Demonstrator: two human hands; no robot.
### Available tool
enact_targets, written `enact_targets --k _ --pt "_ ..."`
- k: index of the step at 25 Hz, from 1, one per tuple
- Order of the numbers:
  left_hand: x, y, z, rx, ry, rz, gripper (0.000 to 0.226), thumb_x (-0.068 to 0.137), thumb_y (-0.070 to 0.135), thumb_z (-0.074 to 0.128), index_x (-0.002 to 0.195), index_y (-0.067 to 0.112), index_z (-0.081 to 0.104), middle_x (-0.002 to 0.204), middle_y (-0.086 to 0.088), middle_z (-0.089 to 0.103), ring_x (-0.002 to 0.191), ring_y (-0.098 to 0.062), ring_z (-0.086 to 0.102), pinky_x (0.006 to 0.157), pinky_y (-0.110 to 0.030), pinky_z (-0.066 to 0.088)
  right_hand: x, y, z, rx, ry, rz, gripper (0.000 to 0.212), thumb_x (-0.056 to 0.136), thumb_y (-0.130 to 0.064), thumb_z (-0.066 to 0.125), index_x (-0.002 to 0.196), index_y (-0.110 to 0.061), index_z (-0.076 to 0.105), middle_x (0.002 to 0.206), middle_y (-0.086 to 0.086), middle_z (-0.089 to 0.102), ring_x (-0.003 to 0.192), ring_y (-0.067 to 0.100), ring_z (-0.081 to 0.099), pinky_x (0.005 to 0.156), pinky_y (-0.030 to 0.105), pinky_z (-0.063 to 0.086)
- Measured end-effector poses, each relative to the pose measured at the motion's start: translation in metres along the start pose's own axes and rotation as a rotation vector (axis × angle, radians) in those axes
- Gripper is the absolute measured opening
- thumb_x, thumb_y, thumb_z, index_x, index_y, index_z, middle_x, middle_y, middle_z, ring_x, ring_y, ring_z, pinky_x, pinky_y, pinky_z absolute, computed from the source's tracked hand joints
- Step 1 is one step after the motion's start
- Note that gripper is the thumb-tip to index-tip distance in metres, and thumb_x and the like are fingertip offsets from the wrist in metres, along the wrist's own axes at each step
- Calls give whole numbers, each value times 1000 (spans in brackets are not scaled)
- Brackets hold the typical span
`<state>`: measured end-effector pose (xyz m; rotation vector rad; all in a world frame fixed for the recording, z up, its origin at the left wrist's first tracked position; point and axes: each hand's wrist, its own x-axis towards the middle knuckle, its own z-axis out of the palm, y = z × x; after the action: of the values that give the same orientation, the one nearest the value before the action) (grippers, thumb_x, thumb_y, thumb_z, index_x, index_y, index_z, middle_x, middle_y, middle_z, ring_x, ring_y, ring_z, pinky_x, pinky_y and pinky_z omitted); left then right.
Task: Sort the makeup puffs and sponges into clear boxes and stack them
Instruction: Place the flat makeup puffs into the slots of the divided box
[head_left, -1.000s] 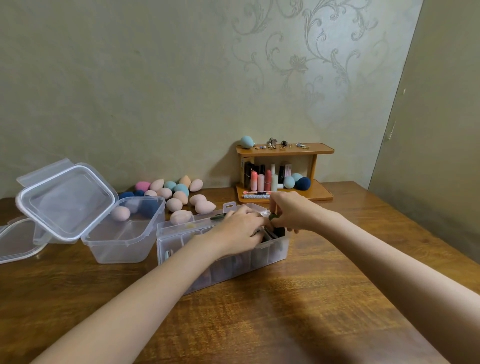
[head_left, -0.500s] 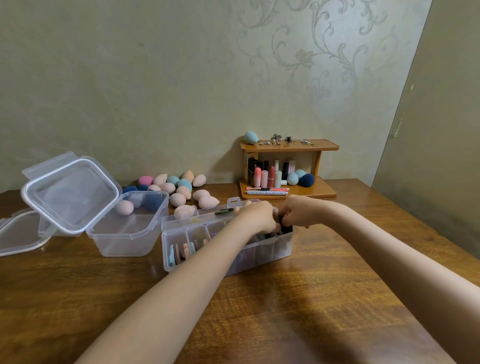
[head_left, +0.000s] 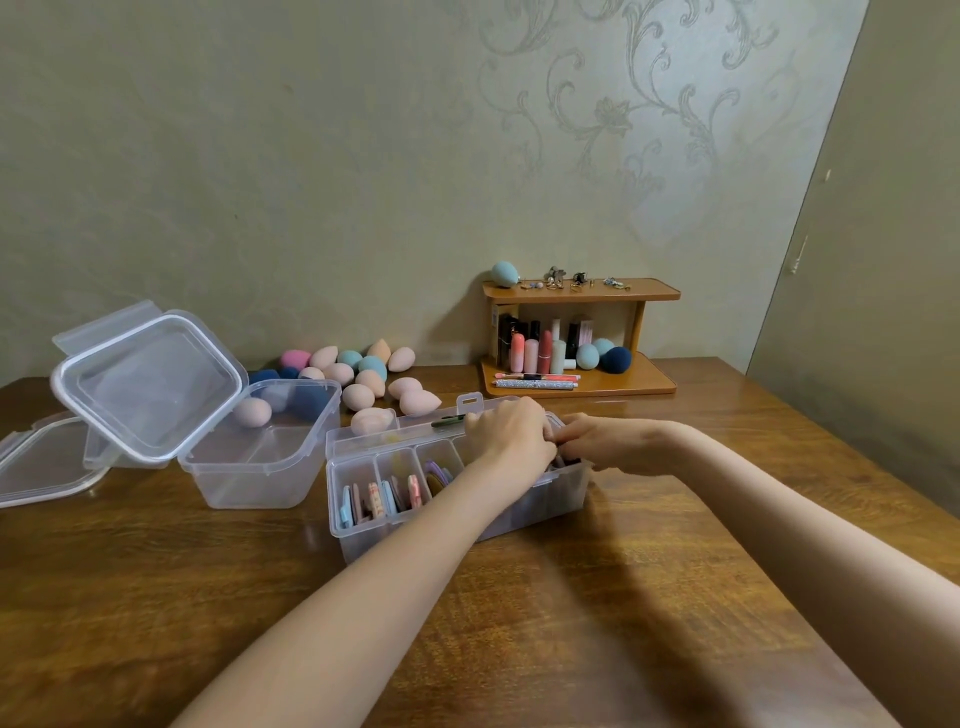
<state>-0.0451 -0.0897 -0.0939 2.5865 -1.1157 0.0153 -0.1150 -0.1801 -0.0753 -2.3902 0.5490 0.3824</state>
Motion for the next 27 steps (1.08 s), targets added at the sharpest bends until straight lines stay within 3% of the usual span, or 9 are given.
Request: enact_targets --k 3,6,8,12,15,18,22,25,27 --pt "-4 -4 -6 -82 18 68 24 88 27 62 110 18 63 106 -3 67 104 -20 59 92 -37 41 -13 6 2 412 85 -122 36 98 -9 38 131 -16 52 138 -4 43 130 17 37 108 37 29" --pt "-7 -19 -26 -247 84 120 19 87 23 63 105 19 63 106 -1 68 100 -18 62 85 -35 53 -8 2 -11 271 440 -157 30 97 -7 41 116 -10 64 134 7 55 126 18 47 109 39 36" --pt "-6 -39 -46 -321 75 122 14 88 16 58 98 20 67 106 1 68 99 -17 62 87 -34 53 6 -17 -21 158 532 -254 27 95 -9 46 112 -9 67 127 11 60 115 16 54 110 40 38" --pt "-20 -79 -70 -275 -41 128 22 87 11 54 86 25 70 95 8 64 94 -12 60 83 -22 48 52 -74 -10 -270 365 -276 31 96 -21 43 118 -17 65 128 9 60 126 30 48 111 44 31" --pt "-35 -99 -70 -213 -126 187 23 89 13 52 95 23 72 99 7 65 95 -10 60 80 -21 49 88 -92 11 -422 202 -192 34 92 -27 50 116 -9 65 116 12 65 99 24 59 88 35 47" --pt "-41 -110 -66 -229 -160 211 23 90 15 52 101 25 70 108 4 69 99 -9 62 90 -29 53 106 -86 15 -385 187 -142 39 85 -36 59 113 -11 68 110 10 67 98 24 61 92 36 51" --pt "-42 -111 -60 -217 -148 238 20 89 15 56 104 21 68 109 2 68 97 -8 62 88 -27 54 101 -77 10 -275 172 -207 35 85 -35 62 109 -11 70 107 9 69 97 22 63 93 39 52" --pt "-41 -104 -59 -206 -40 274 22 90 17 54 107 21 67 109 2 67 98 -9 62 85 -26 53 84 -81 7 -405 490 -330 31 91 -28 55 90 -1 69 88 13 68 77 23 62 86 43 53" --pt "-43 -97 -57 -229 -17 341 24 91 19 52 110 24 66 114 4 65 104 -8 59 88 -26 51 64 -84 -1 -373 735 -377 32 94 -26 49 90 -1 67 89 14 68 80 24 63 83 39 53"
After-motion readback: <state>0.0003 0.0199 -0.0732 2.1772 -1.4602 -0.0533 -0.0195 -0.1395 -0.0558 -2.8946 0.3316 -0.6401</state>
